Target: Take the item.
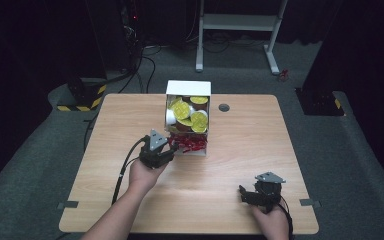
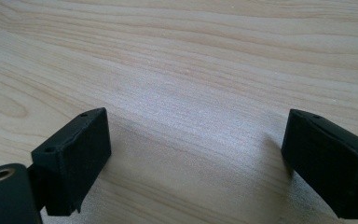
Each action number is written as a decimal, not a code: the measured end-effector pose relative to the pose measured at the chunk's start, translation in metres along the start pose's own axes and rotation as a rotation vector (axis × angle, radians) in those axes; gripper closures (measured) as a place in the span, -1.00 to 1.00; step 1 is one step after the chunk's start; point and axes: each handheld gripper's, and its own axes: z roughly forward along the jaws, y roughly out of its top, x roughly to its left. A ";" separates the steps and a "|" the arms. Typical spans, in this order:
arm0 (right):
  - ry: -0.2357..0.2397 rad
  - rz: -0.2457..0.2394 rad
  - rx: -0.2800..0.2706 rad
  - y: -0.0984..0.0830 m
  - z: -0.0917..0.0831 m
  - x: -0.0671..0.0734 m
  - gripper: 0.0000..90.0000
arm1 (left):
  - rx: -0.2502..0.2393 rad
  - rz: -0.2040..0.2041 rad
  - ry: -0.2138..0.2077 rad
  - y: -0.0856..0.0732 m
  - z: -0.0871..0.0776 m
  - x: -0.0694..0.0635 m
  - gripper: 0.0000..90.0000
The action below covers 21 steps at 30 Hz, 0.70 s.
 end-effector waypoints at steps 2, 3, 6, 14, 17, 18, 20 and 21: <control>0.001 0.001 0.001 0.000 0.000 0.000 -0.82 | 0.001 -0.001 0.001 -0.002 -0.001 0.001 0.38; -0.001 -0.002 -0.001 0.000 0.000 0.000 -0.82 | 0.002 0.000 0.002 -0.003 -0.001 0.002 0.38; 0.001 0.002 0.001 0.000 0.000 0.000 -0.82 | 0.000 0.002 0.005 -0.004 -0.003 0.004 0.52; 0.000 0.000 0.000 0.000 0.000 0.000 -0.82 | -0.004 0.005 0.002 -0.004 -0.003 0.006 0.70; -0.001 -0.002 -0.001 0.000 0.000 0.000 -0.82 | -0.008 0.009 0.009 -0.005 -0.003 0.007 0.80; -0.001 -0.002 -0.001 0.000 0.000 0.000 -0.82 | -0.008 0.009 0.009 -0.005 -0.003 0.007 0.82; 0.000 0.000 0.000 0.000 0.000 0.000 -0.82 | -0.012 0.011 0.010 -0.005 -0.003 0.007 0.84; 0.000 0.000 0.000 0.000 0.000 0.000 -0.82 | -0.012 0.012 0.010 -0.005 -0.004 0.007 0.85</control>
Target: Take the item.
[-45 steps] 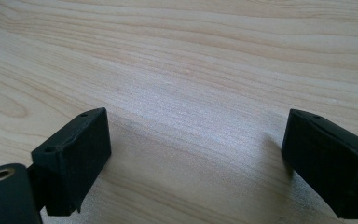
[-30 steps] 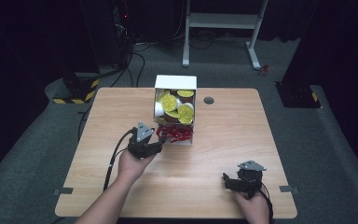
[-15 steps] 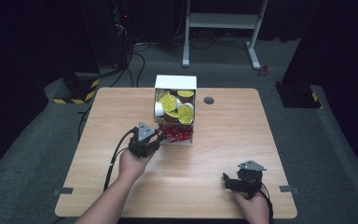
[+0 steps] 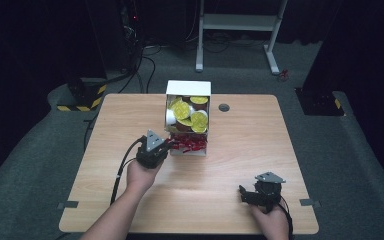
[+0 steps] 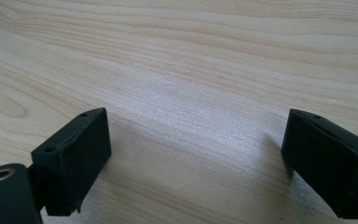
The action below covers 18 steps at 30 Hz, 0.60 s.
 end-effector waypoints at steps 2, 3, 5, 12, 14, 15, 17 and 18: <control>0.000 0.000 0.000 0.000 0.000 0.000 -0.82 | -0.006 0.000 -0.001 0.000 -0.001 0.000 0.86; 0.000 0.001 0.001 0.000 0.000 0.000 -0.82 | -0.006 0.000 -0.001 0.000 -0.001 0.000 0.87; 0.000 0.000 0.000 0.000 0.000 0.000 -0.82 | -0.010 -0.003 -0.005 -0.001 -0.002 0.001 0.87; 0.000 0.000 0.000 0.000 0.000 0.000 -0.82 | -0.034 -0.018 -0.017 -0.004 -0.010 0.003 0.87; 0.001 0.001 0.001 0.000 0.000 0.000 -0.82 | -0.039 -0.023 -0.021 -0.005 -0.011 0.003 0.87; 0.000 0.000 0.001 0.000 0.000 0.000 -0.82 | -0.043 -0.024 -0.025 -0.006 -0.014 0.003 0.87; 0.000 0.000 0.000 0.000 0.000 0.000 -0.82 | -0.051 -0.031 -0.030 -0.007 -0.017 0.003 0.87; -0.001 -0.002 -0.002 0.000 0.000 0.000 -0.82 | -0.056 -0.032 -0.033 -0.008 -0.019 0.003 0.87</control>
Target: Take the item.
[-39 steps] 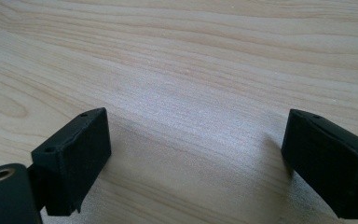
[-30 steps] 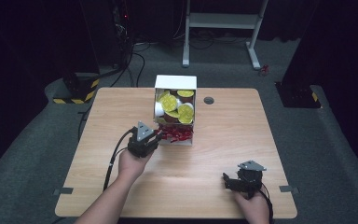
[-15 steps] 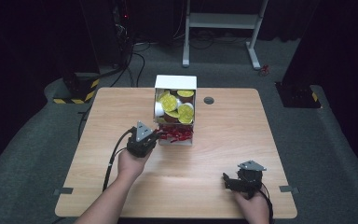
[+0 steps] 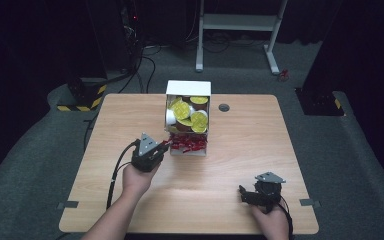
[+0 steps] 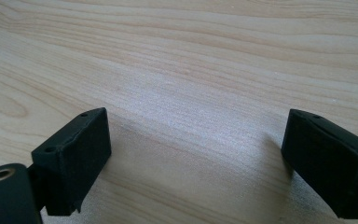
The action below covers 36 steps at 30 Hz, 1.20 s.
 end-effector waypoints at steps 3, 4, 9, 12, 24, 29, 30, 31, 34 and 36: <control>0.000 0.000 0.000 0.000 0.000 0.000 -0.82 | -0.008 -0.005 -0.007 -0.001 -0.003 0.000 0.87; 0.000 -0.001 0.000 0.000 0.000 0.000 -0.82 | -0.011 -0.008 -0.010 -0.002 -0.005 0.000 0.87; 0.001 0.000 0.000 0.000 0.000 0.000 -0.82 | -0.026 -0.023 -0.019 -0.006 -0.011 0.001 0.87; 0.001 0.003 0.000 0.000 0.000 0.000 -0.82 | -0.035 -0.033 -0.025 -0.010 -0.014 0.003 0.87; 0.001 0.000 0.001 0.000 -0.001 0.000 -0.81 | -0.089 -0.062 -0.042 -0.020 -0.028 0.004 0.87; 0.001 0.000 0.001 -0.001 -0.001 0.000 -0.81 | -0.096 -0.069 -0.050 -0.023 -0.031 0.004 0.87; 0.000 0.002 0.002 -0.001 -0.001 0.000 -0.80 | -0.106 -0.080 -0.056 -0.022 -0.033 0.005 0.87; 0.000 0.002 0.002 -0.001 -0.001 0.000 -0.80 | -0.106 -0.080 -0.056 -0.022 -0.033 0.005 0.87; -0.002 0.001 0.002 -0.001 -0.001 0.000 -0.79 | -0.114 -0.065 -0.053 -0.022 -0.037 0.001 0.87; -0.003 0.002 0.002 -0.001 -0.002 0.000 -0.79 | -0.116 -0.060 -0.051 -0.023 -0.039 0.001 0.87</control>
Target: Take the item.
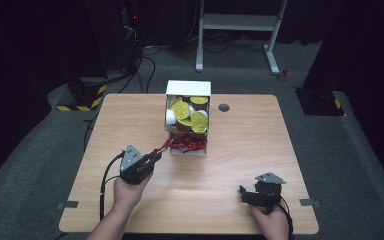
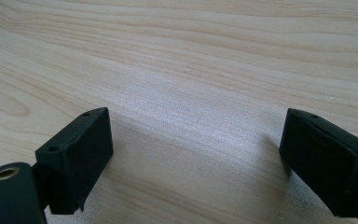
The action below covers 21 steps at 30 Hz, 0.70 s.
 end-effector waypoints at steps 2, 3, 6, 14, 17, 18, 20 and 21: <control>-0.001 -0.002 -0.001 0.000 0.000 0.000 -0.79 | 0.001 0.004 0.001 0.000 -0.002 0.000 0.87; -0.001 -0.002 -0.001 0.000 0.000 0.000 -0.79 | 0.001 0.004 0.001 0.000 -0.002 0.000 0.87; -0.001 -0.002 -0.001 0.000 0.000 0.000 -0.79 | -0.004 0.006 -0.002 0.001 -0.006 0.000 0.87; 0.000 -0.005 -0.003 0.000 0.000 0.000 -0.78 | -0.010 -0.002 -0.007 0.003 -0.013 0.001 0.88; 0.000 -0.005 -0.004 0.000 0.000 0.000 -0.78 | -0.016 -0.006 -0.012 0.004 -0.015 0.001 0.88; 0.000 -0.005 -0.004 0.000 0.000 0.000 -0.78 | -0.022 -0.009 -0.014 0.005 -0.017 0.001 0.88; 0.000 -0.005 -0.003 0.000 0.000 0.000 -0.78 | -0.023 -0.006 -0.015 0.005 -0.018 0.001 0.88; 0.000 -0.005 -0.003 0.000 0.000 0.000 -0.78 | -0.026 -0.009 -0.016 0.006 -0.019 0.001 0.88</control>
